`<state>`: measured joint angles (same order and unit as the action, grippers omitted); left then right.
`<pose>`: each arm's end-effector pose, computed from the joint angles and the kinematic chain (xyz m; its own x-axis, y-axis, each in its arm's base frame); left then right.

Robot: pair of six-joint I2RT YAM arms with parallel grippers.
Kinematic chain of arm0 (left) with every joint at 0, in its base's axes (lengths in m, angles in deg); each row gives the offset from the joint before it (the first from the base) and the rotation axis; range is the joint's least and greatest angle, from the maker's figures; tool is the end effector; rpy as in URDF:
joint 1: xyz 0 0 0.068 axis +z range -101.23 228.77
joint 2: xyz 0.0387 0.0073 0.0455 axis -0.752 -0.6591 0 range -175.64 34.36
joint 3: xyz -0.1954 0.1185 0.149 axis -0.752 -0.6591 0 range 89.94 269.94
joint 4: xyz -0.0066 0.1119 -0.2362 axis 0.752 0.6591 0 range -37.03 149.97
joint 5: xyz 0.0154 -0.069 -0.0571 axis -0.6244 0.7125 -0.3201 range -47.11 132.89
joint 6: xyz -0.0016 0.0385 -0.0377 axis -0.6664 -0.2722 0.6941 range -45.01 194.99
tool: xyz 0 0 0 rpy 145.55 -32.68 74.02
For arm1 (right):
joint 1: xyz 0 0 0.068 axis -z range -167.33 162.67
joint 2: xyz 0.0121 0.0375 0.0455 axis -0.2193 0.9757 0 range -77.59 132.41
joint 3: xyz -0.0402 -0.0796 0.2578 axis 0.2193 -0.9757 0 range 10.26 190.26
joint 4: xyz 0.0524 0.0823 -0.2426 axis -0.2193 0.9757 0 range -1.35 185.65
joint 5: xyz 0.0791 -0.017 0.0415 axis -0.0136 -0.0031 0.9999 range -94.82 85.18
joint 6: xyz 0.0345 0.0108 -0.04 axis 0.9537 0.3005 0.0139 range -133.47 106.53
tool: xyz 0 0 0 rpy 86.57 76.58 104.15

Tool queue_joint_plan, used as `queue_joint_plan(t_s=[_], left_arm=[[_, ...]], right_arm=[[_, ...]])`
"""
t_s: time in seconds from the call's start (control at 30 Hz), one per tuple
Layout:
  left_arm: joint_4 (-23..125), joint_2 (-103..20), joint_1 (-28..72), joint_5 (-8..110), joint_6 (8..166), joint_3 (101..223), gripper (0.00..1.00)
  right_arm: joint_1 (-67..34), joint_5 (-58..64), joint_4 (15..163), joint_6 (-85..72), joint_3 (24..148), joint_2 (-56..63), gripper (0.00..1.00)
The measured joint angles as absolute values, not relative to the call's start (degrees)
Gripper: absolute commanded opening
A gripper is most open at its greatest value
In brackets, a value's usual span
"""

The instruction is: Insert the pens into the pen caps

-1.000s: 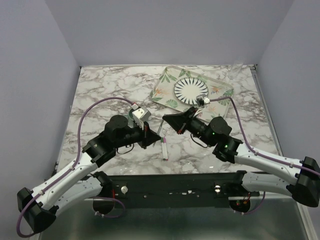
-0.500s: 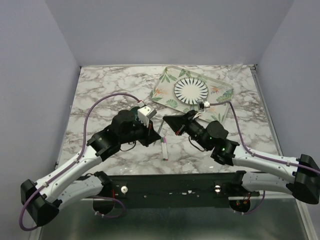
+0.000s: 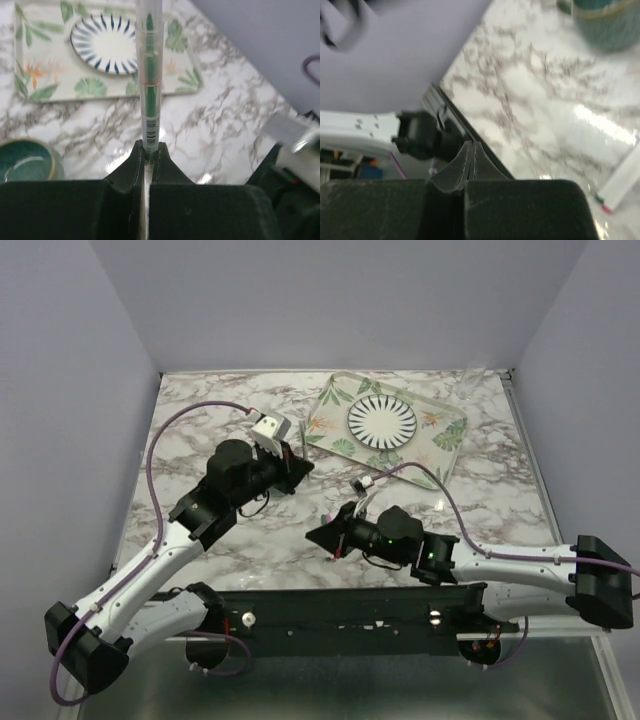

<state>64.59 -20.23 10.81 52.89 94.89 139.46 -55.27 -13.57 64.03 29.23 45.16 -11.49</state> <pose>0.1702 -0.1408 0.3355 -0.4638 -0.0633 -0.8837 0.6158 0.6940 -0.3729 0.1036 0.2410 0.2667 -0.6143 0.2686 -0.7420 -0.6023 0.4479 0.6608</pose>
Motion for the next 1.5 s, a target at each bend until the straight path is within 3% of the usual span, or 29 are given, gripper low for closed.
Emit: queue_joint_plan(t_s=[0.13,0.3,0.4,0.5,0.53,0.67,0.73,1.13,1.5], left_arm=[[56.3,-16.4,11.6,51.4,96.2,139.6,0.00],[54.2,-11.4,11.6,51.5,97.8,134.7,0.00],[55.8,-10.1,11.6,51.5,98.3,133.1,0.00],[57.8,-9.1,11.6,51.8,99.2,132.8,0.00],[58.9,-8.7,11.6,51.8,99.9,132.8,0.00],[65.0,-7.9,11.6,51.9,104.1,132.8,0.00],[68.5,-7.9,11.6,51.9,106.3,132.5,0.00],[77.8,-4.6,10.3,52.5,125.0,117.4,0.00],[74.5,-17.9,2.5,48.4,130.7,114.6,0.00]], right_arm=[[-56.7,-14.5,76.0,28.2,47.8,-12.0,0.03],[-56.5,-21.2,83.6,22.8,61.3,-14.3,0.07],[-56.5,-24.1,83.9,20.0,66.8,-16.3,0.22],[-56.5,-26.4,86.2,18.6,68.7,-18.0,0.46],[-56.5,-27.0,87.8,18.6,68.9,-18.1,0.62],[-56.5,-28.6,94.2,19.3,68.2,-18.3,0.87],[-56.5,-29.0,96.7,20.2,66.6,-19.2,0.94],[-56.5,-29.8,107.3,27.4,62.3,-25.3,0.97],[-56.5,-29.5,109.2,29.6,59.8,-28.8,0.97]])
